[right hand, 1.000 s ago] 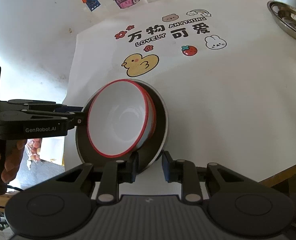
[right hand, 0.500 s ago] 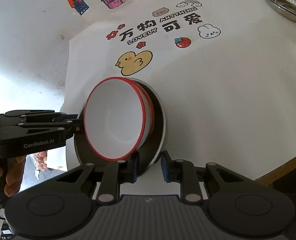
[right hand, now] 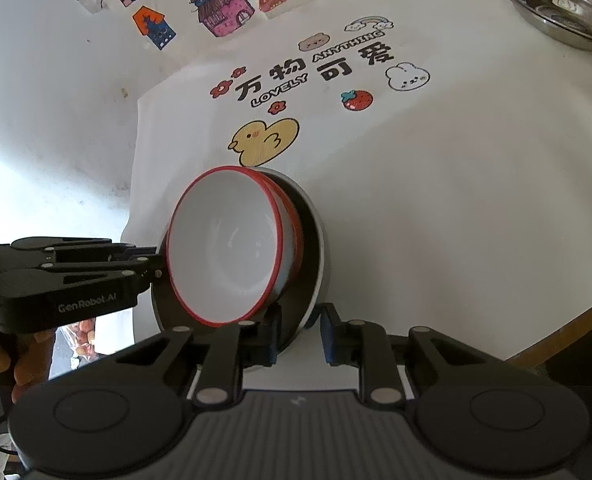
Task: Organize plates and bowls
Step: 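Lift the bowl stack with both grippers and carry it toward the steel plate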
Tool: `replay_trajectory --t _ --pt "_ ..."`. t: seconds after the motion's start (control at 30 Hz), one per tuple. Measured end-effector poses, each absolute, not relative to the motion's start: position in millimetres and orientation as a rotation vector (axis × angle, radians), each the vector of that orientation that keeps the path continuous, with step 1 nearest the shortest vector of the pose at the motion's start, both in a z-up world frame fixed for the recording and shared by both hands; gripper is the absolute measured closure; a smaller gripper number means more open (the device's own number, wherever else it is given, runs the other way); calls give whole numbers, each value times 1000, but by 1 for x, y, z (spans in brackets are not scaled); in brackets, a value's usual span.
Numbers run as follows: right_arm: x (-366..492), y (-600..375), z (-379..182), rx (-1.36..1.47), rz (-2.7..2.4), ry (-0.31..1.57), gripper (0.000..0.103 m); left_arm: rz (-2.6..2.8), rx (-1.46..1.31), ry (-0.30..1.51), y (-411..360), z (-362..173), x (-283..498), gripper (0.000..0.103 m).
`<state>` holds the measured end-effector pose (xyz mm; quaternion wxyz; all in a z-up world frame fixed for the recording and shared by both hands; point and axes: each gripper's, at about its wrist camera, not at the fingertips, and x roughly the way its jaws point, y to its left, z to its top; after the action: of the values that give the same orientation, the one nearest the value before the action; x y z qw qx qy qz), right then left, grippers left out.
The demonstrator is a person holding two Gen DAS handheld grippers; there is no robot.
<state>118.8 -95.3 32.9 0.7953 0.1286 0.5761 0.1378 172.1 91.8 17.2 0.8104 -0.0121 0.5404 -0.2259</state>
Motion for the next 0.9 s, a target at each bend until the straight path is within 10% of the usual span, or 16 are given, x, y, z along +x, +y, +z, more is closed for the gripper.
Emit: replay_trajectory --t 0.9 --pt "150 -182 40 373 224 1136 80 -533 -39 1113 14 26 224 94"
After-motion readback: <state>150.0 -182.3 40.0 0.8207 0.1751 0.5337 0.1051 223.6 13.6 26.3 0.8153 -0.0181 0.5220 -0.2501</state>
